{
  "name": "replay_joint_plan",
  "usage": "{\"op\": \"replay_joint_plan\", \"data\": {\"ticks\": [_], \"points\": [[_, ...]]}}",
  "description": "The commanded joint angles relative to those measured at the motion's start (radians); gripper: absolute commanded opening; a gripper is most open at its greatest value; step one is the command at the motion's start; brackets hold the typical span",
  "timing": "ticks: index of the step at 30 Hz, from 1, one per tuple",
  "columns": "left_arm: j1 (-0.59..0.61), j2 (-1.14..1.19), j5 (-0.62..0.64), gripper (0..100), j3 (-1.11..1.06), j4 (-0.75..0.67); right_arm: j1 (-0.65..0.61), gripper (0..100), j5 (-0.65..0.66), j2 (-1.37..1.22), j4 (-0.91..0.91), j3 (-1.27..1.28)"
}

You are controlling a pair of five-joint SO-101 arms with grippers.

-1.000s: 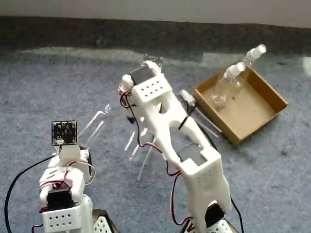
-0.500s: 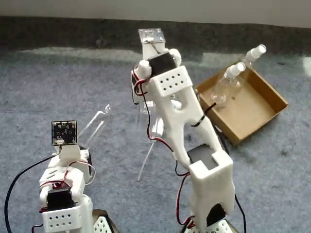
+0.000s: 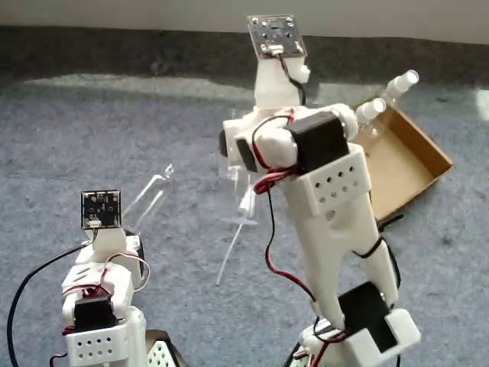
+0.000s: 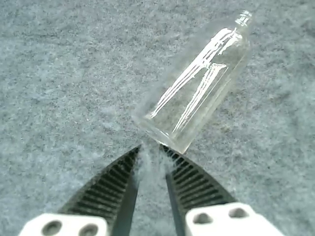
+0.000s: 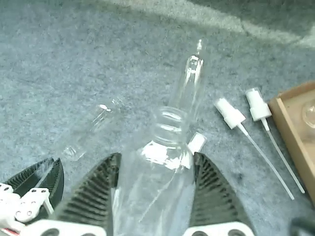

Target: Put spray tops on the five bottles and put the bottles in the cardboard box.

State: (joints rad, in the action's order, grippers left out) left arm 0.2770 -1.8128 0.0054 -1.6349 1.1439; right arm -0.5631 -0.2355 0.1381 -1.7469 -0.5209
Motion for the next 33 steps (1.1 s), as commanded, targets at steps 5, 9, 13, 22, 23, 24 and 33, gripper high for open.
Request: {"op": "replay_joint_plan", "data": {"ticks": [5,9,13,22,23,24,33], "points": [[-0.005,-0.012,-0.005,0,0.048,-0.018,-0.008,0.6,0.011,0.269,-0.013,0.3],[-0.007,-0.012,-0.005,0,0.025,-0.051,-0.008,0.6,0.037,0.334,-0.013,0.444],[-0.007,-0.012,-0.005,0,-0.015,-0.121,-0.005,0.6,0.247,0.357,-0.012,0.565],[-0.007,-0.012,-0.005,0,-0.018,-0.127,0.216,0.6,0.509,0.367,0.251,0.868],[-0.007,-0.012,-0.005,0,-0.019,-0.127,0.236,0.6,0.509,0.366,0.295,0.908],[-0.007,-0.012,-0.005,0,-0.019,-0.127,0.252,0.6,0.509,0.366,0.338,0.946],[-0.061,-0.012,-0.005,0,-0.025,-0.126,0.272,0.8,0.512,0.358,0.704,1.265]]}}
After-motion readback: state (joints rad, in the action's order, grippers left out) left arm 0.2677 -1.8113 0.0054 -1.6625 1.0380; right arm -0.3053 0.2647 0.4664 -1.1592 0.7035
